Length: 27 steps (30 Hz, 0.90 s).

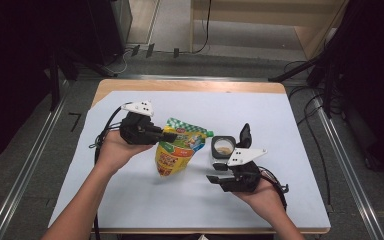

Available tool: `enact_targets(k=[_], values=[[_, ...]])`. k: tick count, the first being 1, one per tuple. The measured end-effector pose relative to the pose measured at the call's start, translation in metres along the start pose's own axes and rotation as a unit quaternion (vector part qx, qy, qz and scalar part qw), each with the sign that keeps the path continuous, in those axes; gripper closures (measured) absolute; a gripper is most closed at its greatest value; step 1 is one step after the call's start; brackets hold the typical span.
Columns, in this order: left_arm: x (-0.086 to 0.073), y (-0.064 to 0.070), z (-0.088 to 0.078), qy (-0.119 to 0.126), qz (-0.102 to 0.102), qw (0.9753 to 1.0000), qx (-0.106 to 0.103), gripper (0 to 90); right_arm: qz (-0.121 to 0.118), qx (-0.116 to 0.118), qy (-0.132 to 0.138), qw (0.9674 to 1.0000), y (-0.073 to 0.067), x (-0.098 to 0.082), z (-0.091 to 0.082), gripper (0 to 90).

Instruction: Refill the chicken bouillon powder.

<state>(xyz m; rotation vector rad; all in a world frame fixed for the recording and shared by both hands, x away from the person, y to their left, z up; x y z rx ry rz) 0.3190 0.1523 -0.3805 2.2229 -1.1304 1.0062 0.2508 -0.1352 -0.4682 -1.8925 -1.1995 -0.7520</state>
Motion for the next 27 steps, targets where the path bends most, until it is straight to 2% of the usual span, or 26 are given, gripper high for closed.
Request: enact_targets(k=[5,11,13,17,19,23,26,27], values=[[-0.010,-0.005,-0.009,-0.001,0.000,1.0000,-0.002,86.2,0.000,0.001,-0.001,1.0000,-0.001,0.000,0.001,55.0],[-0.026,-0.007,-0.019,0.011,-0.003,0.9999,-0.004,85.0,-0.002,0.001,-0.003,1.0000,-0.001,0.001,0.003,54.9],[-0.031,-0.008,-0.022,0.011,0.002,0.9999,-0.007,84.3,-0.001,0.003,-0.005,1.0000,-0.001,0.001,0.004,54.9],[-0.038,-0.008,-0.027,0.007,0.007,0.9999,0.008,82.6,-0.007,0.002,-0.004,1.0000,0.000,0.001,0.005,54.9],[-0.040,-0.009,-0.027,0.012,0.006,0.9999,0.007,81.1,-0.004,0.004,-0.006,1.0000,0.000,0.002,0.005,54.9],[-0.043,-0.007,-0.026,0.010,0.016,0.9998,-0.004,76.1,-0.008,0.005,-0.004,0.9999,0.000,0.003,0.005,54.9],[-0.045,-0.005,-0.024,0.008,0.021,0.9996,-0.017,63.7,-0.005,0.005,-0.005,1.0000,0.000,0.002,0.005,55.0],[-0.045,-0.004,-0.022,0.007,0.025,0.9996,-0.014,61.2,-0.007,0.005,-0.005,1.0000,0.001,0.002,0.005,54.9]])
Point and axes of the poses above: each handheld gripper's, and its own axes: z roughly forward along the jaws, x roughly out of its top, y roughly to its right, the point moved 2 cm from there along z, roughly forward along the jaws, and after that the axes turned 14 degrees about x, right-handed, at the moved point
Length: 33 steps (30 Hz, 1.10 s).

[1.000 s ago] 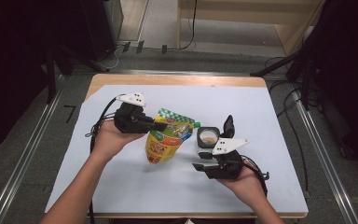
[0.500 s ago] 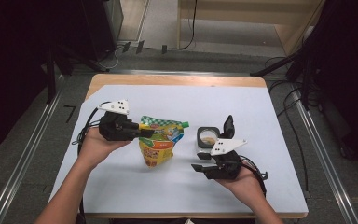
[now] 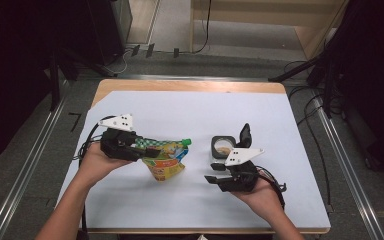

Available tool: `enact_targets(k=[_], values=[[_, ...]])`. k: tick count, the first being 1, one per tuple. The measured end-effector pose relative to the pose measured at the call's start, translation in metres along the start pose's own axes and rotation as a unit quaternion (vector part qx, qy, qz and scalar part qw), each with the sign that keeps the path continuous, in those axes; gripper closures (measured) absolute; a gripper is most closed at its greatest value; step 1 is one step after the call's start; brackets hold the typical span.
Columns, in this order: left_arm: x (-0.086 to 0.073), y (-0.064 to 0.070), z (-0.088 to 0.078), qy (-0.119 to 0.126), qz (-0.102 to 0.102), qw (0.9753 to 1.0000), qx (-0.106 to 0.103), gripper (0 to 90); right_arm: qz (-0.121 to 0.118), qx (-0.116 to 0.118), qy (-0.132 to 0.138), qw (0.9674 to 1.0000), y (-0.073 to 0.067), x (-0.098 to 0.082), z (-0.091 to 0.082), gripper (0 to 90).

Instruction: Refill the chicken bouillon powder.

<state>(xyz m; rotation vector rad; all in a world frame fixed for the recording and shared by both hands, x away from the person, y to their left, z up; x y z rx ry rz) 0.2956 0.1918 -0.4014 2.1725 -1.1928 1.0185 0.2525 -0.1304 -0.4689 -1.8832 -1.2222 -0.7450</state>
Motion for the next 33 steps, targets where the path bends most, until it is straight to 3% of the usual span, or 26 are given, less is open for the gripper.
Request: enact_targets(k=[3,7,16,18,20,23,30,33], values=[[-0.002,0.001,0.004,-0.003,0.007,0.9999,0.010,53.8,0.000,0.000,0.001,1.0000,0.000,0.000,-0.001,55.0],[-0.010,0.004,0.004,0.018,0.017,0.9995,0.020,36.4,0.004,0.000,0.002,1.0000,-0.001,-0.001,-0.002,54.9],[-0.035,0.011,0.016,-0.026,0.014,0.9982,0.052,20.3,-0.003,0.002,0.001,1.0000,-0.002,0.001,0.000,54.7],[-0.039,0.010,0.018,-0.027,0.009,0.9984,0.049,19.5,-0.003,0.003,0.002,1.0000,-0.004,0.002,0.001,54.5],[-0.043,0.009,0.022,-0.025,-0.008,0.9990,0.036,19.6,-0.004,0.003,0.002,1.0000,-0.004,0.002,0.002,54.5],[-0.046,0.011,0.029,-0.026,-0.011,0.9993,0.024,20.9,-0.003,0.004,0.001,1.0000,-0.004,0.002,0.002,54.4],[-0.050,0.007,0.037,-0.003,-0.020,0.9992,0.035,23.7,-0.009,0.008,-0.002,0.9999,-0.006,0.002,0.005,54.1],[-0.051,0.008,0.038,0.004,-0.021,0.9994,0.028,26.0,-0.011,0.008,-0.003,0.9999,-0.006,0.002,0.006,53.7]])
Point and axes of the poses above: each handheld gripper's, and its own axes: z roughly forward along the jaws, x roughly out of its top, y roughly to its right, the point moved 2 cm from there along z, roughly forward along the jaws, and after that the axes turned 14 degrees about x, right-handed, at the moved point
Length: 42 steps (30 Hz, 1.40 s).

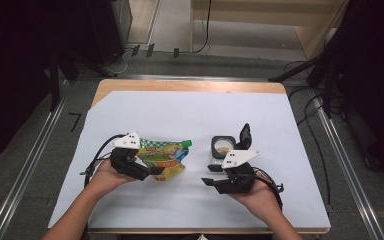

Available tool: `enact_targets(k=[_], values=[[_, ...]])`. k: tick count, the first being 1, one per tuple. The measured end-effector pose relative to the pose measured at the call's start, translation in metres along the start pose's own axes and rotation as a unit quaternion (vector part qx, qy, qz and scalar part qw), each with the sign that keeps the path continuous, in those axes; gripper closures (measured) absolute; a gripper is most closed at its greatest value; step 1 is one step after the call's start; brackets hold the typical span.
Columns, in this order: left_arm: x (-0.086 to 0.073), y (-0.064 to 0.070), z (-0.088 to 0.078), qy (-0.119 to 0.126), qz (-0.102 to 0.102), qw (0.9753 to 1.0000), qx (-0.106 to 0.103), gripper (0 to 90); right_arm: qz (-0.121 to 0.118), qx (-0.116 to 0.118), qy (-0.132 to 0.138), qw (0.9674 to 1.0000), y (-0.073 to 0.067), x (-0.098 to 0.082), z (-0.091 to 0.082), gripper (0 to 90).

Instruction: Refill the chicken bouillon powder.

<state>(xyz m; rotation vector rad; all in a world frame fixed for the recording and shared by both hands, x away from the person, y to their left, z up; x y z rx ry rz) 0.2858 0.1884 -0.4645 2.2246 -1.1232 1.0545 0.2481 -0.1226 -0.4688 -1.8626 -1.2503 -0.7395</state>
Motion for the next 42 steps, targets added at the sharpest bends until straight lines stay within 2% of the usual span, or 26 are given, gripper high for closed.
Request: enact_targets(k=[2,7,12,14,17,20,22,27,34,37,38,42], values=[[0.000,0.001,0.001,0.003,0.005,1.0000,-0.001,29.5,-0.001,0.001,0.000,1.0000,0.000,0.000,0.001,53.2],[0.000,0.003,0.002,0.011,0.017,0.9998,0.004,30.3,-0.003,0.001,-0.001,1.0000,0.000,0.001,0.004,52.7],[-0.003,0.002,0.006,0.029,0.011,0.9995,0.007,24.9,-0.001,0.002,-0.003,1.0000,-0.001,0.001,0.006,52.6],[-0.004,0.002,0.007,0.041,0.010,0.9991,-0.003,28.4,-0.003,0.002,-0.004,1.0000,-0.001,0.001,0.006,52.6],[-0.006,0.002,0.007,0.051,0.016,0.9986,-0.003,29.1,-0.003,0.002,-0.003,1.0000,-0.001,0.000,0.007,52.6],[-0.005,0.003,0.006,0.046,0.026,0.9986,0.005,32.4,-0.002,0.003,-0.003,1.0000,0.000,0.000,0.008,52.4],[-0.001,0.005,0.003,0.036,0.039,0.9984,0.018,35.5,-0.001,0.003,-0.003,1.0000,0.000,0.000,0.009,52.0],[0.006,0.008,0.001,0.015,0.049,0.9981,0.033,40.8,-0.004,0.003,0.001,1.0000,-0.002,0.002,0.015,51.7],[0.015,0.004,0.002,-0.009,0.014,0.9993,0.034,43.5,-0.007,0.012,-0.002,0.9999,-0.007,0.005,0.028,51.7],[0.018,-0.001,0.002,-0.015,-0.015,0.9995,0.025,44.3,-0.008,0.016,-0.001,0.9998,-0.009,0.005,0.035,51.7],[0.019,-0.002,0.001,-0.019,-0.028,0.9993,0.015,44.5,-0.010,0.016,-0.003,0.9998,-0.009,0.006,0.037,51.7],[0.022,-0.003,0.000,-0.020,-0.031,0.9993,0.009,45.4,-0.015,0.012,-0.005,0.9998,-0.009,0.006,0.046,51.2]])
Point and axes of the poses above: each handheld gripper's, and its own axes: z roughly forward along the jaws, x roughly out of its top, y roughly to its right, the point moved 2 cm from there along z, roughly forward along the jaws, and after that the axes turned 14 degrees about x, right-handed, at the moved point
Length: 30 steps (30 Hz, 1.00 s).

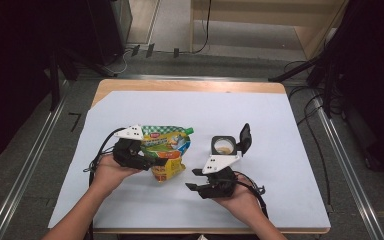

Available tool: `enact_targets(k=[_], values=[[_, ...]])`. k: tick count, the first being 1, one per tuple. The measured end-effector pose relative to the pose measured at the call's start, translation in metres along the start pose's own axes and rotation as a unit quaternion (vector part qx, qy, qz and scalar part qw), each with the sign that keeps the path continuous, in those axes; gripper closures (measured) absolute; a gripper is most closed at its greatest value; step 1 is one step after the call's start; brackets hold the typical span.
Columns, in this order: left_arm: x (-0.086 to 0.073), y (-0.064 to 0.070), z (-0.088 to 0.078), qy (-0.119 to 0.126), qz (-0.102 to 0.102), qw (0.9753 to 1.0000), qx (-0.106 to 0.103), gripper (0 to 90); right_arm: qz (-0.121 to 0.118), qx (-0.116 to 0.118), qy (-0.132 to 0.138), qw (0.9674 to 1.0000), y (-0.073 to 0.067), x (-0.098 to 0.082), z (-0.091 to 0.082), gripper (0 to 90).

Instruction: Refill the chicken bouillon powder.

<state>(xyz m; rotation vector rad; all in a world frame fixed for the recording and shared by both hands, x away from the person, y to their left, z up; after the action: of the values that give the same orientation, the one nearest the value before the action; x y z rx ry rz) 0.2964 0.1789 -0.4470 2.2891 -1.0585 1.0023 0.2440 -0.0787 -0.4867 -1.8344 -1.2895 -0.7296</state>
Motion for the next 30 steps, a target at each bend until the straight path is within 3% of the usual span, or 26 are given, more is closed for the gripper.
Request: enact_targets(k=[5,12,17,19,24,29,30], values=[[0.007,0.001,-0.004,0.011,0.001,0.9999,-0.008,46.1,0.016,-0.005,-0.001,0.9999,0.005,-0.001,0.013,50.0],[0.021,0.007,-0.013,0.006,-0.004,0.9999,-0.009,46.6,0.018,-0.035,0.003,0.9992,0.013,0.000,0.030,47.8],[0.034,0.009,-0.026,0.008,0.008,0.9999,0.005,46.9,0.009,-0.040,0.016,0.9990,0.012,0.004,0.033,48.7],[0.039,0.007,-0.033,0.010,0.005,0.9999,0.003,47.0,0.009,-0.041,0.018,0.9990,0.011,0.006,0.032,48.2],[0.051,0.014,-0.044,0.008,-0.001,0.9999,-0.014,47.0,0.009,-0.072,0.034,0.9968,0.011,0.008,0.029,44.5],[0.064,0.033,-0.039,-0.007,-0.001,0.9996,-0.028,46.9,-0.026,-0.091,0.052,0.9941,0.007,0.018,0.036,40.1],[0.066,0.036,-0.037,-0.010,-0.002,0.9996,-0.028,47.0,-0.037,-0.098,0.045,0.9936,0.005,0.019,0.038,40.0]])
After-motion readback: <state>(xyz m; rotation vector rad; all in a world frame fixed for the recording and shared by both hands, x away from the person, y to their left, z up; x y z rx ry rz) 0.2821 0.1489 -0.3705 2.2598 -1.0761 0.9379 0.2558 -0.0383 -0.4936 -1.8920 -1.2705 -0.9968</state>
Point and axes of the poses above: each handheld gripper's, and its own axes: z roughly forward along the jaws, x roughly out of its top, y roughly to its right, the point moved 2 cm from there along z, roughly forward along the jaws, and after that the axes turned 14 degrees about x, right-handed, at the moved point
